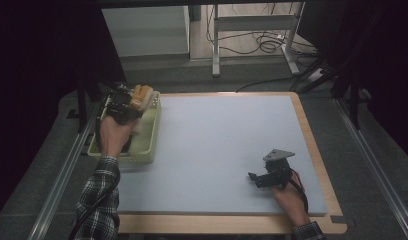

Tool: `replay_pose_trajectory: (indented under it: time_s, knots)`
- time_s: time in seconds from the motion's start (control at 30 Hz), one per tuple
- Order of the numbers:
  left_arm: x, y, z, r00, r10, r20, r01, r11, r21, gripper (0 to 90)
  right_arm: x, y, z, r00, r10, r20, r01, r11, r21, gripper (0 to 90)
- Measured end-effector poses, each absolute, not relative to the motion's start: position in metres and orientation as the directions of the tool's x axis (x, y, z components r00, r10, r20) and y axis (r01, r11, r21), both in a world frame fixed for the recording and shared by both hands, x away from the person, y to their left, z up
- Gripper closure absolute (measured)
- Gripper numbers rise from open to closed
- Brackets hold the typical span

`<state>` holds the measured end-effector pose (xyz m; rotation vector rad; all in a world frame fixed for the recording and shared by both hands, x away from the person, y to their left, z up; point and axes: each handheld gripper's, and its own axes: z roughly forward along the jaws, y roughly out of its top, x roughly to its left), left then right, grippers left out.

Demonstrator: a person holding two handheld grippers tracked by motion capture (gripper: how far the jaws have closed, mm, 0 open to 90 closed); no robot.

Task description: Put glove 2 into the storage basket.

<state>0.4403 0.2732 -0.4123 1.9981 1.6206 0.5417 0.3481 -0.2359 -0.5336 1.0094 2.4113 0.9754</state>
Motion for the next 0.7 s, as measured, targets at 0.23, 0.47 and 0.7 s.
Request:
replay_pose_trajectory:
  time_s: [0.23, 0.47, 0.7]
  knots:
    - [0.453, 0.291, -0.447, 0.166, 0.986, -0.019, 0.814, -0.127, 0.568, 60.6, 0.348, -0.236, -0.534, -0.685, 0.727, -0.052, 0.486, 0.509, 0.711, 7.0]
    - [0.469, 0.281, -0.477, 0.171, 0.985, -0.029, 0.845, -0.132, 0.519, 60.4, 0.348, -0.236, -0.534, -0.685, 0.727, -0.052, 0.486, 0.508, 0.711, 7.1]
    - [0.481, 0.26, -0.494, 0.214, 0.977, -0.008, 0.875, -0.188, 0.446, 59.3, 0.348, -0.236, -0.534, -0.685, 0.727, -0.052, 0.486, 0.508, 0.711, 7.1]
